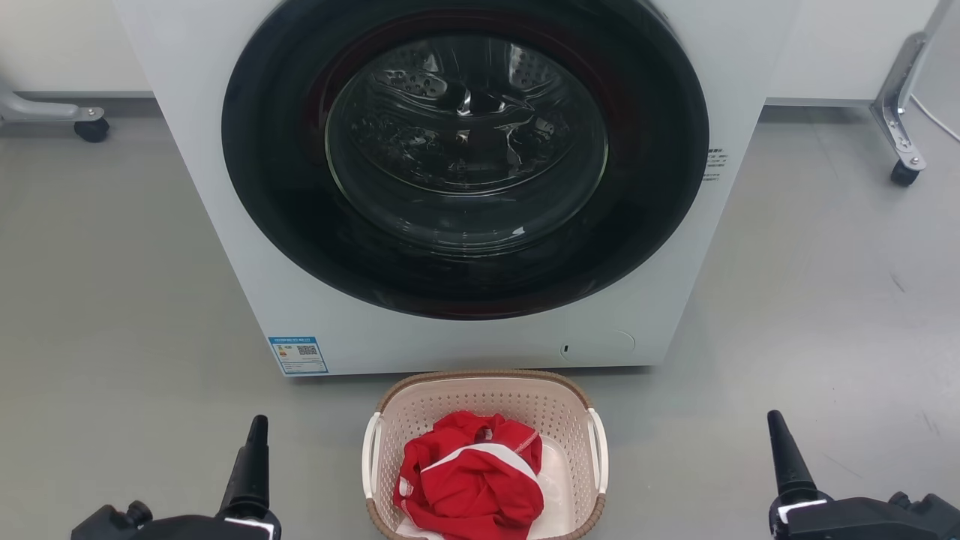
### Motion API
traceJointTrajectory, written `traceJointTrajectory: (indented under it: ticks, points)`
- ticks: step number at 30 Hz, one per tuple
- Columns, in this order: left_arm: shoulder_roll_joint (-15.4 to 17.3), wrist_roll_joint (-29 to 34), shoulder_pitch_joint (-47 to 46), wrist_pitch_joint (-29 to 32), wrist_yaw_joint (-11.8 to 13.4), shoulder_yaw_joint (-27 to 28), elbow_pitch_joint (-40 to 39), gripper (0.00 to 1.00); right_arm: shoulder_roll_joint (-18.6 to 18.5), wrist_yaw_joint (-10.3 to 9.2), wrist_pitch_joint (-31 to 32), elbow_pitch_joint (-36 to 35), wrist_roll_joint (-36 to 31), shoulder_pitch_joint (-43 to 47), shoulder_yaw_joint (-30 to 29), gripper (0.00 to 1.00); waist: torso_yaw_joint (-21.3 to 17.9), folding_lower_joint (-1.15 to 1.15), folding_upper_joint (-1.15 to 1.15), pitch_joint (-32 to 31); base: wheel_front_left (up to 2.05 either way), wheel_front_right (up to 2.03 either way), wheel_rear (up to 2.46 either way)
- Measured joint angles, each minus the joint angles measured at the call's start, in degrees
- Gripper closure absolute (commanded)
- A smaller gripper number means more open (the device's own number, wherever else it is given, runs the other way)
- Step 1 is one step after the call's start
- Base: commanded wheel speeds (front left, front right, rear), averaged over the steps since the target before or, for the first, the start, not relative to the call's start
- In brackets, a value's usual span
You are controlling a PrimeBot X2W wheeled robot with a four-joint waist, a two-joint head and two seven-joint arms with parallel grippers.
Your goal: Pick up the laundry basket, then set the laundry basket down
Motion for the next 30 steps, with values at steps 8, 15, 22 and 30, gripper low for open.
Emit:
traceJointTrajectory:
  ticks: [8, 15, 22, 30]
  points:
    - [0.76, 8.18, 0.07, -1.60, 0.92, -2.20, -1.29, 0.00, -0.81, -1.03, -1.45, -0.55, -8.21, -0.01, 2.97, 0.00, 0.04, 0.00, 0.00, 0.02, 0.00, 0.00, 0.00]
    - [1.91, 16.77, 0.11, -2.92, 1.92, -4.80, -2.36, 0.00, -1.49, -2.03, -2.80, -1.02, -16.22, -0.02, 6.30, 0.00, 0.05, 0.00, 0.00, -0.03, 0.00, 0.00, 0.00]
    - [2.69, 24.88, 0.18, -4.46, 3.11, -7.24, -2.93, 0.00, -1.86, -3.08, -4.32, -1.44, -23.32, -0.03, 9.00, 0.00, 0.04, 0.00, 0.00, -0.16, 0.00, 0.00, 0.00]
    - [3.25, 32.79, 1.30, -6.11, 4.37, -9.29, -3.74, 0.00, -1.99, -4.28, -5.97, -2.36, -30.53, -0.03, 11.44, 0.00, 0.06, 0.00, 0.00, -0.33, 0.00, 0.00, 0.00]
